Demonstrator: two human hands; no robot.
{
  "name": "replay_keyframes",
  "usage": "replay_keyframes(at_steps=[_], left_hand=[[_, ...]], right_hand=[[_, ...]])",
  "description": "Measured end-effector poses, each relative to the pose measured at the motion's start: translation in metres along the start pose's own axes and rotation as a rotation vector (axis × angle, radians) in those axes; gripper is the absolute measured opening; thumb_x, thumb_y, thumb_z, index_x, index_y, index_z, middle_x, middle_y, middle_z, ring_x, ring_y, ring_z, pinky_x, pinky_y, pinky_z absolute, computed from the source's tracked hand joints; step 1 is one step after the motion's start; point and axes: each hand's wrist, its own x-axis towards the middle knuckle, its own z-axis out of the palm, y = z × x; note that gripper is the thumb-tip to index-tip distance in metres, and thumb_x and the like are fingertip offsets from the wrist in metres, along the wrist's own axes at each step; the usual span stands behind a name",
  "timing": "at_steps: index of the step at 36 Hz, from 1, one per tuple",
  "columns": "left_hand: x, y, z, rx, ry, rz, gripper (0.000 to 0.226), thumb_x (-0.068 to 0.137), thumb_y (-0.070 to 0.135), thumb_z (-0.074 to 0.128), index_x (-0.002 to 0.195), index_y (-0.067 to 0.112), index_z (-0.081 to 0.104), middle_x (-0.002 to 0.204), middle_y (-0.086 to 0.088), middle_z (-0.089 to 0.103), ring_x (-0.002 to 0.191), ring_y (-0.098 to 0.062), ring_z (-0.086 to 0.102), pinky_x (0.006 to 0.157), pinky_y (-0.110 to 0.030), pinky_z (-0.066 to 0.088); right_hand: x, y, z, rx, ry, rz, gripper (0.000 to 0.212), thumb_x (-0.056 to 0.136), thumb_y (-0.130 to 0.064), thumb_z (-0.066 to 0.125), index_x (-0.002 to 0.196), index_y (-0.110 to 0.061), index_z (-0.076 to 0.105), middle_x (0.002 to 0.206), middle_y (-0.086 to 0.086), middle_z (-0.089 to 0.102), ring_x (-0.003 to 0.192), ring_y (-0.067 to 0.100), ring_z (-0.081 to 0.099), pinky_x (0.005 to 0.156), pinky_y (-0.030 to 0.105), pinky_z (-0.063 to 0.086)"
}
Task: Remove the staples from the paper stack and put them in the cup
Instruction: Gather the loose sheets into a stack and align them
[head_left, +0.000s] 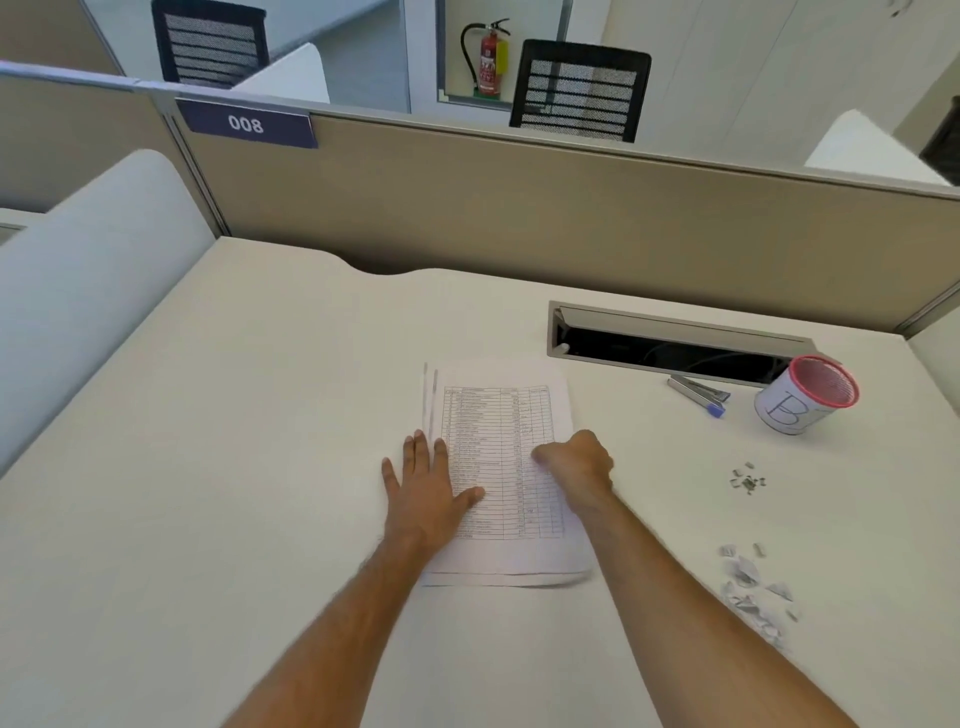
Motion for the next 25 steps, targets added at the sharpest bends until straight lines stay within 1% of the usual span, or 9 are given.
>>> replay_keyframes(at_steps=[3,6,8,11,14,18,20,23,25], left_hand=[[0.000,0.000,-0.001,0.008,-0.001,0.001,0.098,0.099,0.072,0.036,0.166,0.012,-0.002,0.173,-0.013,-0.016,0.160,-0.027,-0.018,0.128,-0.058,-0.008],[0.000,0.000,0.000,0.020,-0.006,0.002,0.097,0.099,0.072,0.034,0.166,0.012,-0.003,0.173,-0.014,-0.016,0.160,-0.027,-0.018,0.128,-0.058,-0.008],[0.000,0.000,0.000,0.021,-0.015,-0.001,0.097,0.099,0.071,0.034,0.166,0.011,-0.003,0.173,-0.014,-0.017,0.160,-0.028,-0.017,0.127,-0.058,-0.008],[0.000,0.002,-0.002,0.016,-0.035,-0.003,0.098,0.099,0.070,0.038,0.166,0.011,-0.003,0.173,-0.014,-0.017,0.160,-0.028,-0.017,0.126,-0.058,-0.009],[0.000,0.004,-0.003,-0.080,-0.015,-0.018,0.100,0.099,0.068,0.043,0.166,0.011,-0.004,0.174,-0.013,-0.013,0.160,-0.029,-0.016,0.127,-0.056,-0.007],[0.005,0.003,-0.011,-0.349,0.129,-0.088,0.106,0.095,0.066,0.054,0.165,0.008,0.000,0.174,-0.013,-0.002,0.162,-0.030,-0.004,0.130,-0.051,0.006],[0.006,0.008,-0.022,-0.596,0.164,-0.098,0.109,0.092,0.060,0.064,0.166,0.008,0.002,0.174,-0.010,0.008,0.161,-0.027,0.009,0.130,-0.048,0.015],[0.003,0.018,-0.043,-1.076,0.075,-0.059,0.106,0.089,0.045,0.079,0.165,0.018,0.010,0.161,0.000,0.043,0.143,-0.021,0.048,0.120,-0.047,0.039],[0.000,0.026,-0.055,-1.256,0.051,0.016,0.085,0.087,0.033,0.083,0.156,0.018,0.036,0.141,-0.001,0.066,0.125,-0.022,0.067,0.106,-0.047,0.055]], right_hand=[[0.002,0.002,-0.011,0.222,-0.085,0.013,0.038,0.067,-0.018,0.084,0.093,-0.007,0.058,0.103,0.012,0.068,0.099,0.033,0.066,0.090,0.046,0.059],[0.009,0.006,-0.018,0.306,-0.147,-0.014,0.022,0.070,0.001,0.079,0.081,-0.004,0.060,0.098,0.019,0.071,0.096,0.038,0.070,0.089,0.051,0.060],[0.010,0.009,-0.019,0.297,-0.177,-0.035,0.021,0.073,0.007,0.072,0.088,-0.003,0.060,0.103,0.020,0.071,0.098,0.038,0.071,0.090,0.056,0.059],[0.004,0.015,-0.021,0.268,-0.188,-0.087,0.039,0.079,0.010,0.066,0.113,-0.008,0.063,0.109,0.012,0.072,0.098,0.031,0.071,0.090,0.049,0.060],[-0.005,0.022,-0.030,0.294,-0.161,-0.159,0.037,0.082,0.012,0.064,0.107,-0.015,0.068,0.103,0.005,0.076,0.094,0.026,0.073,0.088,0.046,0.061],[-0.014,0.031,-0.049,0.384,-0.210,-0.235,0.034,0.083,0.011,0.068,0.104,-0.016,0.070,0.097,0.005,0.080,0.092,0.028,0.076,0.087,0.049,0.061],[-0.018,0.035,-0.063,0.460,-0.257,-0.264,0.033,0.082,0.011,0.070,0.107,-0.010,0.069,0.099,0.010,0.079,0.093,0.033,0.076,0.087,0.053,0.061],[-0.022,0.039,-0.082,0.564,-0.310,-0.283,0.035,0.080,0.010,0.074,0.112,-0.004,0.069,0.106,0.015,0.078,0.100,0.039,0.074,0.090,0.053,0.059],[-0.026,0.039,-0.094,0.591,-0.322,-0.304,0.037,0.080,0.008,0.075,0.114,-0.004,0.070,0.109,0.014,0.077,0.105,0.038,0.072,0.092,0.050,0.058]])
